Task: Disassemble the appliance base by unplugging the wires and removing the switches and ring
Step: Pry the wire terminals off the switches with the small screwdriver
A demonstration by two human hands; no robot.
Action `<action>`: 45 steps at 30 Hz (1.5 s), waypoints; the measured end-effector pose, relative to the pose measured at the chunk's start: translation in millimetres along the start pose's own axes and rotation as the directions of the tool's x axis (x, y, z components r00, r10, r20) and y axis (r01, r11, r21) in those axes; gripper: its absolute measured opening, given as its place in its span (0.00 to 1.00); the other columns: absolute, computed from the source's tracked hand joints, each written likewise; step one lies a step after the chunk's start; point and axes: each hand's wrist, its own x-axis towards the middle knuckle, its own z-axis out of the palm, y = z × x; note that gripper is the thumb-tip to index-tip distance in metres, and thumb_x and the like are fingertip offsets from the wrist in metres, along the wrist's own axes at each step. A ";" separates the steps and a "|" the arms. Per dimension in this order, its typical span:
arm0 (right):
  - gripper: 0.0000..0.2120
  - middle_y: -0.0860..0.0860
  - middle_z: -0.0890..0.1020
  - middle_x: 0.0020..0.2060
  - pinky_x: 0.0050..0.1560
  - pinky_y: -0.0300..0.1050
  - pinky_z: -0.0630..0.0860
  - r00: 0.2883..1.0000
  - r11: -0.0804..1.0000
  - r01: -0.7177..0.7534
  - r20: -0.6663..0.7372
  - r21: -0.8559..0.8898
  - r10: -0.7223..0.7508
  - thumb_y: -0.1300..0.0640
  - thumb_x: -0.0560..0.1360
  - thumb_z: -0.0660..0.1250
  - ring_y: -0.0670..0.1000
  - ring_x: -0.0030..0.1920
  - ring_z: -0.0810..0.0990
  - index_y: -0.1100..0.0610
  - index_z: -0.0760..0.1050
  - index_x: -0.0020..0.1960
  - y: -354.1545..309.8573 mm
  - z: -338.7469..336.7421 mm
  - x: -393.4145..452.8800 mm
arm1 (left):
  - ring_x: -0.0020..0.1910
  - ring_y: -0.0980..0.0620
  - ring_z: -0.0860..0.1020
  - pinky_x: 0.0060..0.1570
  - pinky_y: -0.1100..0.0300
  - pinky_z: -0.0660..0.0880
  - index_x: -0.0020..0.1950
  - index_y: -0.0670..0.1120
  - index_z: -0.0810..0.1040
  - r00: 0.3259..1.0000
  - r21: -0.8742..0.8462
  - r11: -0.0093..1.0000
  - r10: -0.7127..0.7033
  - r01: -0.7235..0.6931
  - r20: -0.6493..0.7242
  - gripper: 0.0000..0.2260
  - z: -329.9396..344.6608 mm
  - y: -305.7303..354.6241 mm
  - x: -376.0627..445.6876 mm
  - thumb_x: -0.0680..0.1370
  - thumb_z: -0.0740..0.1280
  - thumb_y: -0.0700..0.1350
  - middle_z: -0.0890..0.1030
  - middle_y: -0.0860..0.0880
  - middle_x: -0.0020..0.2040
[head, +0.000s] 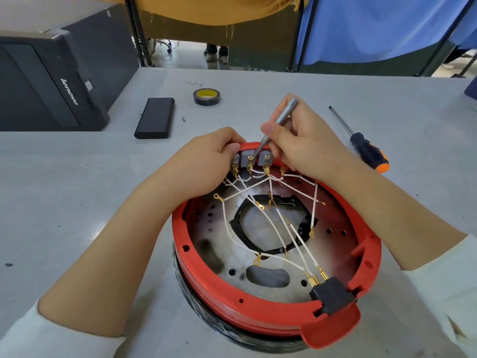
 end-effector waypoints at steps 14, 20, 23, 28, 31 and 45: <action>0.08 0.46 0.75 0.30 0.34 0.41 0.69 0.995 0.986 0.092 0.054 -0.141 -0.085 0.55 0.80 0.62 0.40 0.25 0.74 0.51 0.64 0.44 -4.9 -0.5 -7.5 | 0.39 0.60 0.72 0.34 0.66 0.64 0.60 0.55 0.73 1.000 0.024 1.000 0.013 -0.013 -0.001 0.11 1.0 0.3 -0.3 0.83 0.54 0.49 0.74 0.57 0.40; 0.09 0.51 0.74 0.26 0.25 0.32 0.66 0.996 0.999 -0.007 0.087 0.032 0.004 0.58 0.81 0.60 0.43 0.19 0.69 0.53 0.64 0.42 -1.8 -1.8 0.5 | 0.38 0.60 0.72 0.33 0.65 0.63 0.58 0.56 0.74 1.000 0.036 0.999 0.007 -0.007 -0.001 0.10 0.9 0.7 0.6 0.82 0.54 0.48 0.75 0.57 0.40; 0.10 0.51 0.74 0.25 0.23 0.34 0.65 0.995 0.997 -0.032 0.092 0.071 0.025 0.58 0.81 0.59 0.47 0.18 0.67 0.53 0.63 0.42 -0.6 -1.8 2.3 | 0.35 0.60 0.72 0.31 0.64 0.63 0.56 0.56 0.74 1.000 0.030 1.000 0.007 -0.006 -0.009 0.10 0.8 0.9 0.4 0.82 0.54 0.48 0.74 0.56 0.37; 0.11 0.48 0.73 0.22 0.22 0.34 0.65 0.993 0.993 -0.081 0.089 0.083 0.074 0.57 0.81 0.58 0.48 0.18 0.66 0.53 0.62 0.40 -0.8 -2.8 6.1 | 0.34 0.59 0.72 0.31 0.63 0.62 0.55 0.56 0.74 1.000 0.039 0.999 0.005 -0.005 -0.012 0.09 1.1 1.4 0.8 0.82 0.55 0.48 0.74 0.56 0.35; 0.12 0.47 0.72 0.20 0.24 0.35 0.66 0.992 0.992 -0.099 0.086 0.083 0.092 0.56 0.81 0.58 0.49 0.18 0.67 0.54 0.62 0.39 -1.3 -3.3 6.9 | 0.35 0.59 0.72 0.31 0.63 0.62 0.56 0.56 0.74 1.000 0.042 0.999 0.004 -0.003 -0.014 0.09 1.2 1.4 1.0 0.82 0.55 0.48 0.74 0.56 0.36; 0.12 0.51 0.69 0.27 0.24 0.35 0.64 0.993 0.977 -0.016 -0.107 0.210 0.040 0.58 0.81 0.59 0.43 0.20 0.66 0.54 0.63 0.39 -2.7 -2.7 -1.7 | 0.36 0.60 0.74 0.33 0.64 0.65 0.56 0.58 0.73 1.000 -0.006 1.000 0.009 -0.009 0.004 0.09 -0.1 0.1 -2.5 0.82 0.54 0.50 0.76 0.57 0.40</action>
